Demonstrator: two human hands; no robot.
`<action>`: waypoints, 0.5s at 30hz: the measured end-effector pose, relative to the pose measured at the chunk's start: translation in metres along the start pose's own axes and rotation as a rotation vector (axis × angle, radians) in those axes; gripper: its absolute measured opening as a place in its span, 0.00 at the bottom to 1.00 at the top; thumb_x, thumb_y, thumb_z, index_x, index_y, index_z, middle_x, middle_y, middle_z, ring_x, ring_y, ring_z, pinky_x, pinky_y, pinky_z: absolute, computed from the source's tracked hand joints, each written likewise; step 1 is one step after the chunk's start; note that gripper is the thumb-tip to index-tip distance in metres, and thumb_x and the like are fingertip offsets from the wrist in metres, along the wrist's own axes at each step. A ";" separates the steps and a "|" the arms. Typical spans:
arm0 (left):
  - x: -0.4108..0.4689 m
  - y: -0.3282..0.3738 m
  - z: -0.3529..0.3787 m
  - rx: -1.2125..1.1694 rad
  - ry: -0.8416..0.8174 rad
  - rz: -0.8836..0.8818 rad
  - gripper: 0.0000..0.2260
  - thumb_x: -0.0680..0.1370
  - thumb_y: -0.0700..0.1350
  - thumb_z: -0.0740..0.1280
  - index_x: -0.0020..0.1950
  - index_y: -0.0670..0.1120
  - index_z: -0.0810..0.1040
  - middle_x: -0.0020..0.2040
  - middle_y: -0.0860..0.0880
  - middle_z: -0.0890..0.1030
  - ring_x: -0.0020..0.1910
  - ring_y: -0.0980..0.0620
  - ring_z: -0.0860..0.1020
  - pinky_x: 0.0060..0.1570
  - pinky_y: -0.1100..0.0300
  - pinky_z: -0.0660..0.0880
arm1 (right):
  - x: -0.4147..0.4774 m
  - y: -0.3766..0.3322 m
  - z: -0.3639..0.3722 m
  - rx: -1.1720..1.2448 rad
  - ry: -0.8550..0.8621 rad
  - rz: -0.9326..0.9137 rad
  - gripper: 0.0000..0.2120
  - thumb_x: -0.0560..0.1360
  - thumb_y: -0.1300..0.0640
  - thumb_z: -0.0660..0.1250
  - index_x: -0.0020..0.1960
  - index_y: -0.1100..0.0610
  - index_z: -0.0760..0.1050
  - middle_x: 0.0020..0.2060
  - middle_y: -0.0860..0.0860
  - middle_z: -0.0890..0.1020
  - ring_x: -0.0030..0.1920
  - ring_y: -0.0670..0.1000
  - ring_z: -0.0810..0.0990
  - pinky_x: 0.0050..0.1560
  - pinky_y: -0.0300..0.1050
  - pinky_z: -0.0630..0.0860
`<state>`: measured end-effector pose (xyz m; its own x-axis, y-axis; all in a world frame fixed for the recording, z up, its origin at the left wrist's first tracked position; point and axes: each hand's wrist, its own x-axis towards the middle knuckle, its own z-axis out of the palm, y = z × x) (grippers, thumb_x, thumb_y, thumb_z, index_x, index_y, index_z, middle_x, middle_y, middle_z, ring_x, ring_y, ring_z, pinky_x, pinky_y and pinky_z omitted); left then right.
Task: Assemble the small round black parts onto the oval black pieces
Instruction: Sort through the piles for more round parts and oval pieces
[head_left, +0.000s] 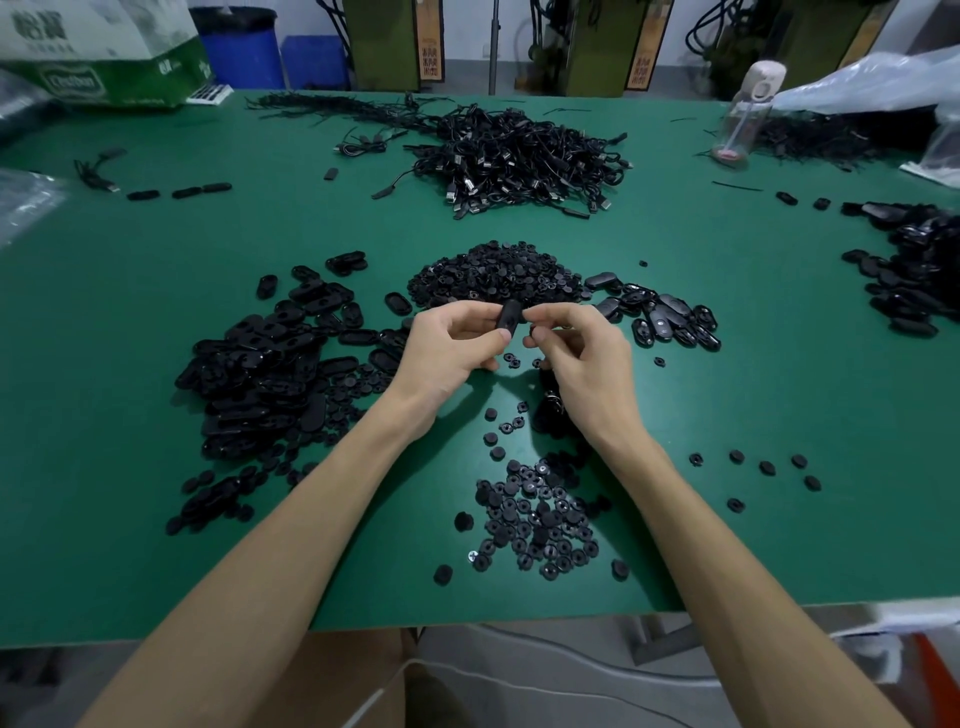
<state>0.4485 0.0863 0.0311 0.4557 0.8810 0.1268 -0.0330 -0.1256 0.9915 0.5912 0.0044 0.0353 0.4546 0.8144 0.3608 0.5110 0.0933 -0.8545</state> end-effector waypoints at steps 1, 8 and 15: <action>0.000 0.000 0.000 0.004 0.001 0.003 0.08 0.78 0.34 0.73 0.54 0.45 0.85 0.45 0.49 0.87 0.42 0.57 0.82 0.40 0.65 0.79 | 0.000 0.000 0.000 0.006 0.004 -0.007 0.10 0.80 0.67 0.68 0.57 0.56 0.83 0.52 0.53 0.83 0.50 0.50 0.84 0.54 0.51 0.82; 0.000 -0.002 0.001 0.037 0.021 -0.009 0.05 0.78 0.36 0.73 0.51 0.45 0.86 0.40 0.51 0.86 0.40 0.57 0.82 0.40 0.64 0.80 | 0.000 -0.001 -0.001 0.011 0.001 0.000 0.09 0.80 0.65 0.69 0.56 0.55 0.84 0.51 0.52 0.83 0.48 0.47 0.84 0.54 0.50 0.81; 0.000 0.001 0.000 0.060 0.013 0.002 0.10 0.79 0.36 0.72 0.59 0.47 0.84 0.37 0.50 0.83 0.37 0.53 0.82 0.42 0.56 0.83 | -0.001 0.000 -0.002 -0.031 -0.013 -0.016 0.05 0.80 0.61 0.71 0.54 0.55 0.82 0.45 0.48 0.83 0.47 0.48 0.81 0.53 0.48 0.79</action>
<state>0.4482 0.0859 0.0318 0.4438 0.8867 0.1298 0.0191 -0.1541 0.9879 0.5918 0.0029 0.0358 0.4367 0.8202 0.3696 0.5409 0.0889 -0.8364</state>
